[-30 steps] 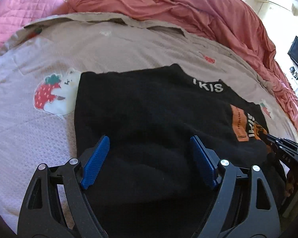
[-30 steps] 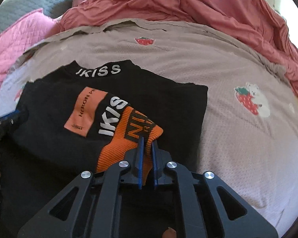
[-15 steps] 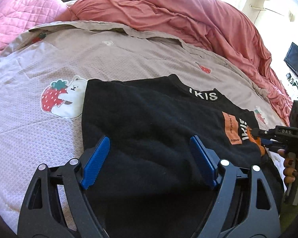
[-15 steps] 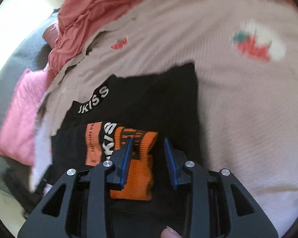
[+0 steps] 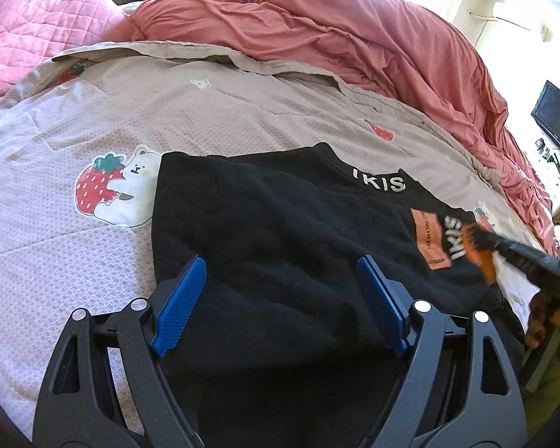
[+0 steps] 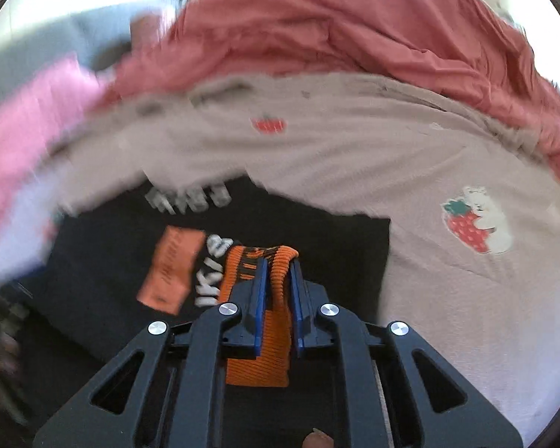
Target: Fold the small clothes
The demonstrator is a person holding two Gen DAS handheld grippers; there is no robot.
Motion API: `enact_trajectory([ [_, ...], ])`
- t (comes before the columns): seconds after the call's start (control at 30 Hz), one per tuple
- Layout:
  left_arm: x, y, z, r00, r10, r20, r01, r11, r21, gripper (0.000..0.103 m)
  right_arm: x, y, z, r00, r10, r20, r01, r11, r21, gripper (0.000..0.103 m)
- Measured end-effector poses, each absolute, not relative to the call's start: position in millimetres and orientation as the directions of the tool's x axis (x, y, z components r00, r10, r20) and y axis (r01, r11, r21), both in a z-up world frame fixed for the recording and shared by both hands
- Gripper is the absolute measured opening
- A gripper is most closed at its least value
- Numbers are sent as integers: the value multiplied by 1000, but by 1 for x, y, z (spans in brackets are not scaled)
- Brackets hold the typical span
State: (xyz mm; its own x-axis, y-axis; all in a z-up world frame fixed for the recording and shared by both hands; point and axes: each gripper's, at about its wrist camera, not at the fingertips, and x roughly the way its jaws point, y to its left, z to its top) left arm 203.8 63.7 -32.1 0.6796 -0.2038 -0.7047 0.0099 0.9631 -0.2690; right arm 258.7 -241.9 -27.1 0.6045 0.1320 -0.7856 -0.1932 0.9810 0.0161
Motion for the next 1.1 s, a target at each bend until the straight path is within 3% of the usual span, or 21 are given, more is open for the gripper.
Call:
enact_trajectory([
  [0.23, 205, 64, -33, 670, -203, -714, 10, 964, -265, 75, 265, -253, -43, 582, 36, -813, -119, 992, -41, 19],
  [0.4, 202, 63, -27, 690, -195, -697, 12, 966, -259, 75, 246, -262, -25, 626, 93, -774, -110, 993, 30, 23],
  [0.47, 198, 60, -19, 714, -181, -677, 25, 972, -233, 75, 235, -259, -18, 640, 138, -756, -138, 988, 63, 36],
  [0.57, 193, 49, -10, 736, -157, -659, 59, 984, -169, 75, 222, -244, -13, 635, 197, -747, -203, 976, 85, 39],
  [0.7, 199, 31, -24, 682, -103, -724, 94, 994, -54, 75, 216, -218, -17, 603, 252, -757, -281, 955, 94, 40],
  [0.93, 204, 31, -38, 619, -122, -776, 120, 991, -61, 75, 220, -204, -41, 539, 194, -820, -274, 961, 47, 53],
  [1.1, 203, 31, -39, 620, -118, -775, 121, 991, -55, 75, 221, -212, -42, 539, 201, -818, -249, 966, 74, 53],
])
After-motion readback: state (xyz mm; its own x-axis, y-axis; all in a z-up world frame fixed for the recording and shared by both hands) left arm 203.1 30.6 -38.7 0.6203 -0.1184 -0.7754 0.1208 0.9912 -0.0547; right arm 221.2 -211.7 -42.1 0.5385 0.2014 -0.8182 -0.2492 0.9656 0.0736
